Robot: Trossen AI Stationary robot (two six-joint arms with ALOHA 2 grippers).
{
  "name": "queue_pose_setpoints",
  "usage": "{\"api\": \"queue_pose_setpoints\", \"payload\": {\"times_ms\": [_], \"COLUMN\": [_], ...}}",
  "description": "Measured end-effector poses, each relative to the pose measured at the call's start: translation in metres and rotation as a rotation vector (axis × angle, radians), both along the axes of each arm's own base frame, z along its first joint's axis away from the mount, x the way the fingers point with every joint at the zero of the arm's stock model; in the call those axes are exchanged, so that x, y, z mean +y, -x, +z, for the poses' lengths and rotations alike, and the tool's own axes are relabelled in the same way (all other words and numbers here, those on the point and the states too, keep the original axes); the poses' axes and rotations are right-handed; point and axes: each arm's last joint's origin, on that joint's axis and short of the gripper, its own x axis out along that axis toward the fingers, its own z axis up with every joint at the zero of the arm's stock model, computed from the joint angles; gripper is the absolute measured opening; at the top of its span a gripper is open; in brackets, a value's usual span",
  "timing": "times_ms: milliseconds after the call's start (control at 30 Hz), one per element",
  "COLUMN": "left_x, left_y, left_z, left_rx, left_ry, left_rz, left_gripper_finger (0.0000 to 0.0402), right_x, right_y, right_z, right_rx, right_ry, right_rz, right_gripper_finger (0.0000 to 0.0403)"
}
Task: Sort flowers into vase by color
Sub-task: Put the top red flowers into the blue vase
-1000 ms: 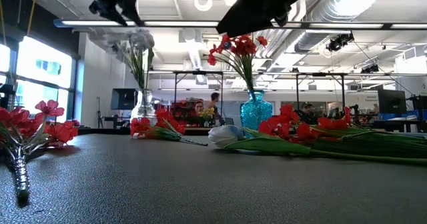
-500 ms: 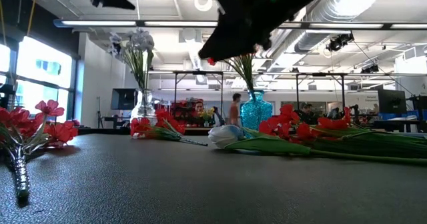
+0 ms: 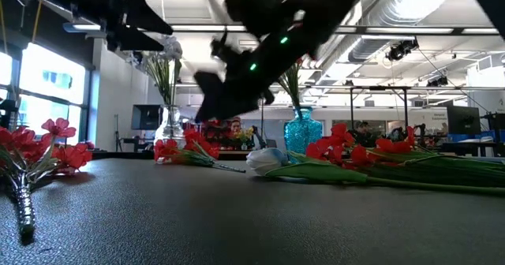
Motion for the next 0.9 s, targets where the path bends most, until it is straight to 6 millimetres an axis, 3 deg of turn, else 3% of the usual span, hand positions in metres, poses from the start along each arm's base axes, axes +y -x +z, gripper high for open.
{"api": "queue_pose_setpoints", "payload": {"times_ms": [267, 500, 700, 800, 900], "left_x": [-0.004, -0.004, -0.004, -0.004, -0.004], "left_y": [0.0, 0.0, 0.0, 0.0, 0.0], "left_z": [-0.003, -0.003, -0.003, -0.003, -0.004], "left_rx": [0.003, 0.008, 0.007, 0.008, 0.011], "left_ry": [0.002, -0.005, -0.004, 0.0, 0.002], "left_rz": [-0.021, -0.021, -0.021, -0.021, -0.026], "left_gripper_finger": [0.0321, 0.0321, 0.0321, 0.0321, 0.0321], "right_x": [-0.035, -0.043, -0.041, -0.034, -0.015], "right_y": [-0.028, -0.028, -0.021, -0.013, 0.0], "right_z": [-0.03, -0.045, -0.028, -0.014, -0.001], "right_rx": [0.168, 0.202, 0.253, 0.301, 0.307], "right_ry": [-0.148, -0.237, -0.22, -0.238, -0.218], "right_rz": [-0.02, -0.003, 0.038, 0.029, 0.061], "right_gripper_finger": [0.0221, 0.0126, 0.0012, 0.0015, 0.0005]}}
